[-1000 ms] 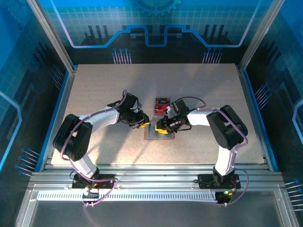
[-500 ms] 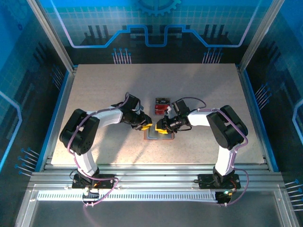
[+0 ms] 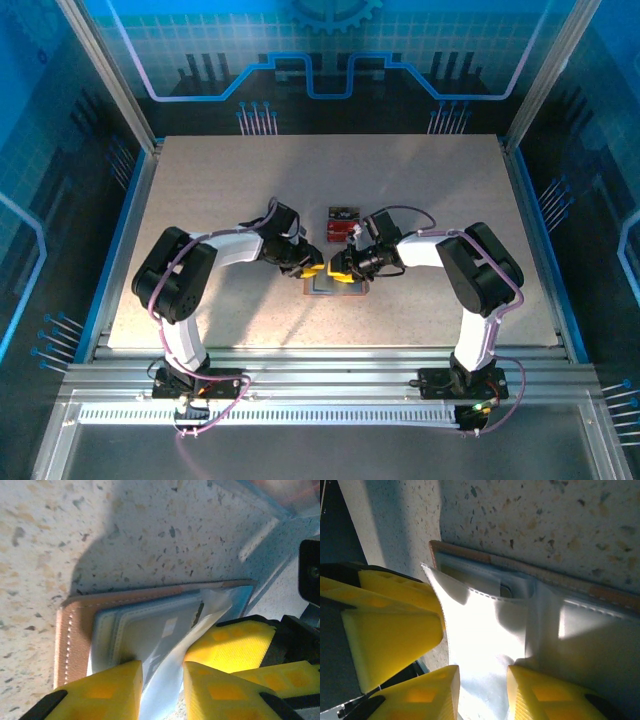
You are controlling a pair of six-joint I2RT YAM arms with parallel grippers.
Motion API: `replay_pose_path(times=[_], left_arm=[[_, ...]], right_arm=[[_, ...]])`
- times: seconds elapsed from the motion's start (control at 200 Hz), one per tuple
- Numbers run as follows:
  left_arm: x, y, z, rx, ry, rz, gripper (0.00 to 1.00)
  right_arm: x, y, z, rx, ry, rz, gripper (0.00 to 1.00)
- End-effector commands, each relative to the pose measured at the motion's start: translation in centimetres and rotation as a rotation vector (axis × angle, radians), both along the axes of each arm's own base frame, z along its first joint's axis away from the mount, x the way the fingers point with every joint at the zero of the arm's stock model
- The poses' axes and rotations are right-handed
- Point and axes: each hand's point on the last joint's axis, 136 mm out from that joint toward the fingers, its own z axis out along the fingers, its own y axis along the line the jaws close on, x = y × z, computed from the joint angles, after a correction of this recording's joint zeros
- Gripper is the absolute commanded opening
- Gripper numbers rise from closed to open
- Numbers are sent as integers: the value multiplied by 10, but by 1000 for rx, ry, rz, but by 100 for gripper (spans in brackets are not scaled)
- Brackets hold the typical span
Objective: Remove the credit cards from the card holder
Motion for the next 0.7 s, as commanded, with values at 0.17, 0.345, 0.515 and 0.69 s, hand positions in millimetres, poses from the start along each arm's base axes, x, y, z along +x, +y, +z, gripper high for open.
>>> replay_pose_path(times=[0.17,0.345,0.515,0.69], left_arm=[[-29,-6,1,-33,66,-41,26],[-31,-4,-2,-28,67,-32,25],[-28,-5,-7,-19,70,-32,25],[-25,-8,-5,-23,65,-37,25]], right_arm=[[-8,-9,-8,-12,30,-25,31],[-3,-4,10,23,-25,-26,31],[-2,-2,32,49,-82,-33,32],[-2,-8,49,43,-116,-50,32]])
